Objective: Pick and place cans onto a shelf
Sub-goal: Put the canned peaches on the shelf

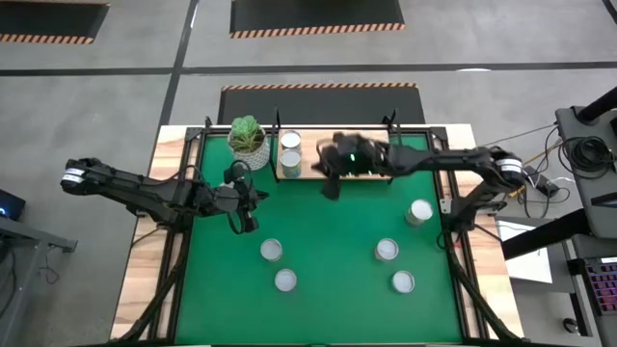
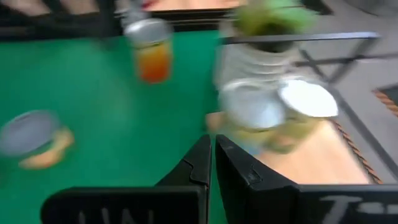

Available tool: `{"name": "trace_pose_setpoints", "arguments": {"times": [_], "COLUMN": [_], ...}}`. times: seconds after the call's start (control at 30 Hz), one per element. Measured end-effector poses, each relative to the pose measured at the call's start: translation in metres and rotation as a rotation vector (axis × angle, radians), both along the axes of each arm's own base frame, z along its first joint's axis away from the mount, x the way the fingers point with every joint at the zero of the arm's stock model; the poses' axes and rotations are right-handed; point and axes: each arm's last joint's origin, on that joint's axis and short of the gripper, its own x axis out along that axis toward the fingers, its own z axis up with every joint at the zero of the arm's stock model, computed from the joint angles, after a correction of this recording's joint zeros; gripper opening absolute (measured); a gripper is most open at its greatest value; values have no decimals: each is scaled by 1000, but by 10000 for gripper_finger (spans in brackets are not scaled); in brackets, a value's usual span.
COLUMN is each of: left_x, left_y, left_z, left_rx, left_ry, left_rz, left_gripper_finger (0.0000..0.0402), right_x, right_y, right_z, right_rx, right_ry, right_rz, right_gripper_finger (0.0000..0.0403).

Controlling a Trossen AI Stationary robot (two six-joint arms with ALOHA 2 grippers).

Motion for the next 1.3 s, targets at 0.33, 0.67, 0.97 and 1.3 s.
{"name": "trace_pose_setpoints", "arguments": {"times": [0.33, 0.67, 0.97, 1.3], "left_x": [0, -12, -10, 12], "left_y": [-7, -40, -90, -101], "left_z": [-3, -22, -47, -95], "left_rx": [-296, -717, -744, -605], "left_ry": [-6, 226, 352, 441], "left_rz": [-86, -110, -143, -48], "left_gripper_finger": [0, 0, 0, 0], "right_x": [-21, -32, -32, -26], "right_y": [74, 93, 93, 96], "right_z": [-34, -79, -92, -99], "right_rx": [3, 33, 62, 87], "right_ry": [100, 181, 56, 15], "right_rz": [217, 258, 241, 268], "right_gripper_finger": [12, 12, 13, 97]}}
